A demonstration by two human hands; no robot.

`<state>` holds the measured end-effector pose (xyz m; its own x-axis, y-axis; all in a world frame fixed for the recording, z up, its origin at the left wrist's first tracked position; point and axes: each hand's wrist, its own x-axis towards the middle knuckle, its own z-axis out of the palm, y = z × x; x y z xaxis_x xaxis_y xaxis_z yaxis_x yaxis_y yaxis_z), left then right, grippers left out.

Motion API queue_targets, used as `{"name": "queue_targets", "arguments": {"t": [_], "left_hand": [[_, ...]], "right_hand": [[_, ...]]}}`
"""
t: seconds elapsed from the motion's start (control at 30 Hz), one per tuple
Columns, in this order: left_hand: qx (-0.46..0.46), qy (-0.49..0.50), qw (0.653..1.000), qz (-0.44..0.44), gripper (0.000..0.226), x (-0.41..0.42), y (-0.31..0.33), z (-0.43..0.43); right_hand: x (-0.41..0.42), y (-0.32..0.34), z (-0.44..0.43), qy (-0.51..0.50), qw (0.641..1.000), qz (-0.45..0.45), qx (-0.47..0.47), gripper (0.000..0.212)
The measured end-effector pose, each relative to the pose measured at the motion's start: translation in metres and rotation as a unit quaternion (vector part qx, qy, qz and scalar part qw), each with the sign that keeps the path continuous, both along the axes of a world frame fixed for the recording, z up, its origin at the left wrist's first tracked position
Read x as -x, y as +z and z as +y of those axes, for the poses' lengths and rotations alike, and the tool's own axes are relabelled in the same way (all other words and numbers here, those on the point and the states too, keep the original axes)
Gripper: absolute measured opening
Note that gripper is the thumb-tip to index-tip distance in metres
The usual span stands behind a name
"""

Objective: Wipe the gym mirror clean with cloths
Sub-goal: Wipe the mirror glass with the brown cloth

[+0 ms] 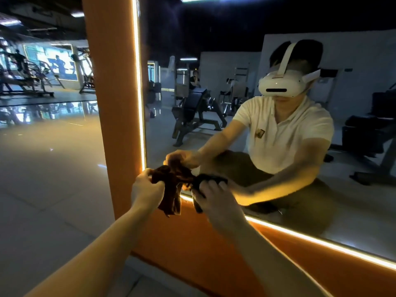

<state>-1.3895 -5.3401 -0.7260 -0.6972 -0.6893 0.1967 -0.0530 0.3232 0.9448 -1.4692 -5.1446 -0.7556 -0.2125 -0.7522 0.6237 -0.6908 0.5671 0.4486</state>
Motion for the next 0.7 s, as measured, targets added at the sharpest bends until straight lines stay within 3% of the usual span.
{"name": "queue_targets", "arguments": {"t": [0.07, 0.2, 0.23, 0.3, 0.37, 0.43, 0.53, 0.6, 0.7], "left_hand": [[0.013, -0.004, 1.000, 0.013, 0.028, 0.002, -0.002, -0.006], [0.022, -0.028, 0.998, 0.047, 0.021, 0.012, -0.004, -0.007], [0.035, -0.029, 0.998, 0.052, 0.020, 0.014, -0.003, -0.009], [0.053, -0.033, 0.996, 0.063, 0.020, 0.015, -0.003, -0.011], [0.062, -0.037, 0.995, 0.066, 0.018, 0.015, -0.006, -0.014], [0.057, -0.045, 0.995, 0.065, 0.015, 0.013, -0.006, -0.014], [0.076, -0.057, 0.993, 0.076, 0.015, 0.014, -0.004, -0.009], [0.092, -0.068, 0.990, 0.087, 0.018, 0.015, -0.002, -0.002], [0.123, -0.065, 0.985, 0.098, 0.021, 0.018, -0.002, 0.007]], "right_hand": [[-0.001, 0.001, -0.002, 0.021, 0.999, 0.022, -0.011, 0.044], [0.013, 0.065, 0.000, -0.072, 0.977, 0.039, 0.195, 0.059], [0.013, 0.065, 0.002, -0.079, 0.974, 0.034, 0.209, 0.058], [0.008, 0.024, 0.002, -0.050, 0.990, 0.016, 0.129, 0.056], [-0.005, -0.012, 0.003, -0.022, 0.999, 0.026, -0.026, 0.055], [0.003, 0.013, 0.002, -0.018, 1.000, 0.025, -0.002, 0.053], [0.014, 0.068, 0.002, -0.075, 0.981, 0.021, 0.179, 0.053], [0.009, 0.049, 0.009, -0.078, 0.986, 0.029, 0.148, 0.056], [-0.003, -0.002, 0.021, -0.047, 0.998, 0.033, 0.008, 0.055]]}}
